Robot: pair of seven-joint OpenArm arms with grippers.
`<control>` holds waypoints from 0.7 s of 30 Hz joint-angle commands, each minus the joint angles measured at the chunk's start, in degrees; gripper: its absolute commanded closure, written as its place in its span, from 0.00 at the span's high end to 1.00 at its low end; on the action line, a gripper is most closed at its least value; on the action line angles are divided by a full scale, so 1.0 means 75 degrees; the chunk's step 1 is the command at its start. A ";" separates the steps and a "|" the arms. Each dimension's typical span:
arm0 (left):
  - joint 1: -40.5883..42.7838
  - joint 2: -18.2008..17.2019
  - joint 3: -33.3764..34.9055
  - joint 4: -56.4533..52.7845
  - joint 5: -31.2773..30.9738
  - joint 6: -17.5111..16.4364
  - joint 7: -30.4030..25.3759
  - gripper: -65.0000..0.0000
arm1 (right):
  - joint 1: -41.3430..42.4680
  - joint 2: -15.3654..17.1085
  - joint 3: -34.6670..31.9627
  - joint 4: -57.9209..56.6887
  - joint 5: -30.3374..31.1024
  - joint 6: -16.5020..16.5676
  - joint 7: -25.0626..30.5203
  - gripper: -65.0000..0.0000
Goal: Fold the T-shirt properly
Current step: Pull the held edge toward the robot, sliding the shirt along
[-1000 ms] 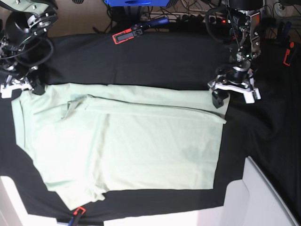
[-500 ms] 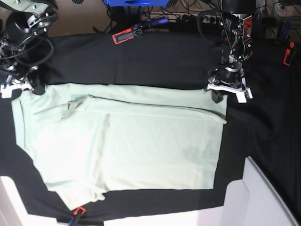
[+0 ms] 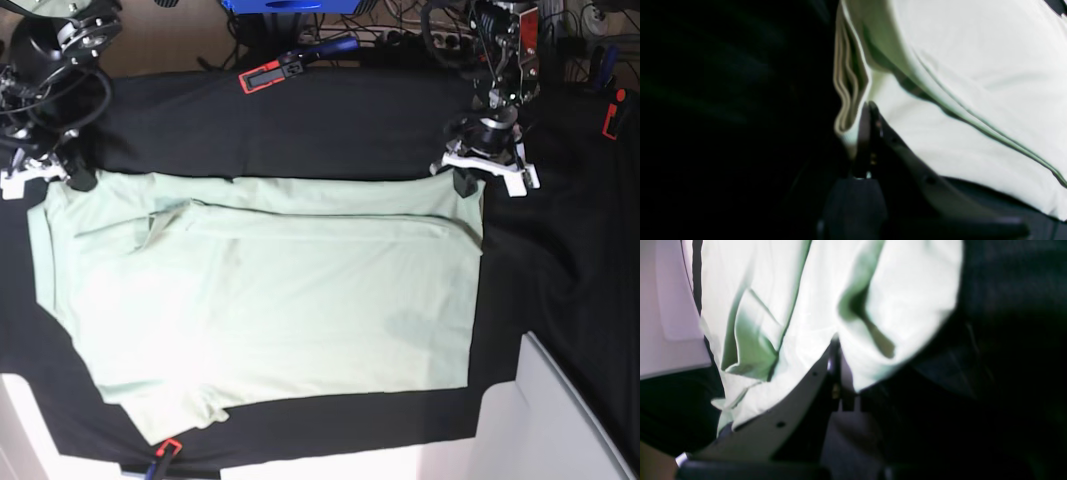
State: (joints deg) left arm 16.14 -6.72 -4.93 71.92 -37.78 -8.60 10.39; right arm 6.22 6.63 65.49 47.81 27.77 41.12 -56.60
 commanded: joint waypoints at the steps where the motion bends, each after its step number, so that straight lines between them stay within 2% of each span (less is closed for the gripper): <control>1: 0.0139 -0.0071 -0.0193 0.0239 -0.0044 -0.0008 -0.0137 0.00 | -0.0132 0.0106 -0.0006 0.0207 -0.0450 -0.0150 -0.0207 0.00; 7: 0.0597 -0.0071 -0.1037 0.0626 0.0003 -0.0008 -0.0102 0.00 | -0.0401 0.0129 -0.0018 0.0816 -0.0450 -0.0150 -0.0407 0.00; 11: 0.0913 -0.0083 -0.1119 0.0790 0.0003 -0.0008 -0.0102 0.00 | -0.0448 0.0141 -0.0018 0.0816 -0.0450 -0.0150 -0.0758 0.00; 21: 0.1558 -0.0059 -0.1130 0.1130 0.0003 -0.0008 -0.0114 0.00 | -0.0847 0.0094 -0.0018 0.1039 -0.0450 -0.0150 -0.0817 0.00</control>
State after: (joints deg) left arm 27.14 -6.39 -12.78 79.50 -37.60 -9.26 11.14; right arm 0.78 6.42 65.21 55.11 28.45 41.34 -61.17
